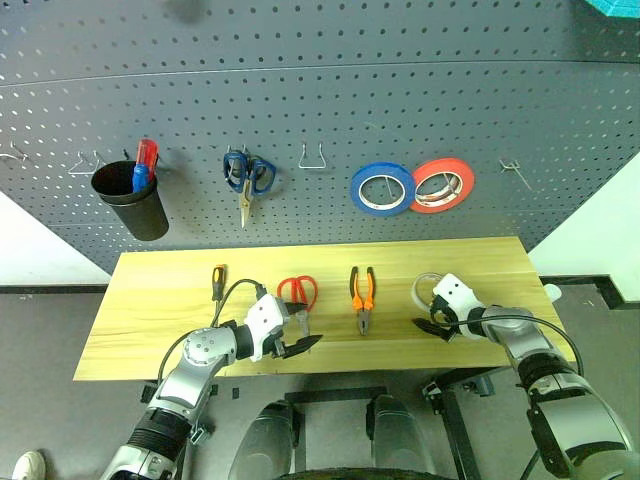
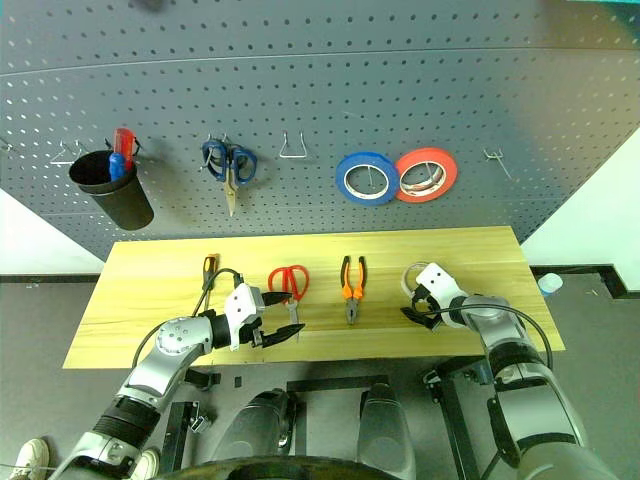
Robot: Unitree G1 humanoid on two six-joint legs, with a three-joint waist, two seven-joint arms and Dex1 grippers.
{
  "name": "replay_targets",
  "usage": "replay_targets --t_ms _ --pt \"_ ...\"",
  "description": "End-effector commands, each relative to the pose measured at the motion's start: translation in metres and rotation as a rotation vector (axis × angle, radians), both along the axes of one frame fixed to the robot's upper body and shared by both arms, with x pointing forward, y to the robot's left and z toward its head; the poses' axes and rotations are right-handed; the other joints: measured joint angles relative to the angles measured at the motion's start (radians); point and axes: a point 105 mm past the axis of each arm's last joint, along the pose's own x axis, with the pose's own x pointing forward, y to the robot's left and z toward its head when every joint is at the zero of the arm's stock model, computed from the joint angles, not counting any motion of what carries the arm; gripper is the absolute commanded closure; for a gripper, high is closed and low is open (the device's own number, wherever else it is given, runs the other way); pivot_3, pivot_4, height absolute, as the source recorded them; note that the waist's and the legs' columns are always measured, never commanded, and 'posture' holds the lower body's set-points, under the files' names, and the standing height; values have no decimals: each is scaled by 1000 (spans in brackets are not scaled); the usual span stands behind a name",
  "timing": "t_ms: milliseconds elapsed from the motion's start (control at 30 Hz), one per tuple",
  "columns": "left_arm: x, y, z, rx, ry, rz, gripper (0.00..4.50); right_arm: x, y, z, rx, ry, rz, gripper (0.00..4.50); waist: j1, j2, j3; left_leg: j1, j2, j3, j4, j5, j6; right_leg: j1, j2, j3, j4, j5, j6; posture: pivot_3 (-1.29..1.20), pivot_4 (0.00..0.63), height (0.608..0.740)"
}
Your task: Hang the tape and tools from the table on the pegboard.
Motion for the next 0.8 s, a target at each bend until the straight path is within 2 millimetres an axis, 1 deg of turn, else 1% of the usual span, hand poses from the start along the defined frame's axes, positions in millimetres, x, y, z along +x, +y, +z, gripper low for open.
replay_targets --t_ms 33,133,200,233,367,500,533,567,667,767,800 --pt "0 -3 3 1 -10 -21 978 -9 -6 -12 -64 85 15 0 0 0 -2 0 0 0 0 0 0 0 0 0 0 0 0 -14 104 733" --pt "-1 -4 3 -1 -8 -20 939 -9 -8 -13 -89 101 36 603 2 -2 -4 2 0 0 1 0 0 3 0 0 0 0 0 -13 104 733" --pt "-2 -4 3 -3 -8 -17 939 -9 -10 -13 -109 109 46 1209 3 -2 -5 3 0 0 1 0 0 4 0 0 0 -1 1 -11 103 733" --pt "-2 -4 3 -3 -8 -15 939 -9 -11 -13 -115 110 43 1606 3 -2 -5 4 0 0 2 0 0 5 0 0 0 -2 3 -11 103 733" --pt "-1 -4 3 -4 -11 -10 939 -9 -15 -13 -126 115 31 2958 2 -4 -8 6 0 0 2 0 0 8 0 0 0 -1 3 -14 103 733" --pt "-1 -4 4 -5 -15 -10 939 -11 -19 -10 -91 109 14 4353 2 -5 -8 7 0 0 2 0 0 8 0 1 0 -2 3 -17 102 733" --pt "-1 -4 4 -5 -15 -10 939 -12 -20 -9 -87 105 10 4464 3 -4 -8 7 0 0 2 0 0 8 0 1 0 -1 3 -19 100 733" --pt "-1 -5 4 -6 -16 -10 939 -12 -20 -8 -77 101 7 4464 3 -4 -8 7 0 0 2 0 0 8 0 1 0 -1 3 -19 100 733" --pt "-1 -2 9 -26 -42 12 939 -11 -37 7 -81 -32 -52 4464 11 -4 -8 6 0 0 1 0 0 7 0 1 -1 -1 3 -11 98 733" --pt "0 2 16 -55 -68 46 939 -13 -57 37 -238 -296 -50 4464 14 -2 -9 0 -2 0 1 0 0 2 -1 1 -1 0 1 -32 102 733" --pt "0 3 17 -62 -73 53 939 -15 -61 48 -304 -382 -35 4464 9 -2 -9 -2 -2 0 1 0 0 -1 -2 2 -1 0 1 -51 103 733"
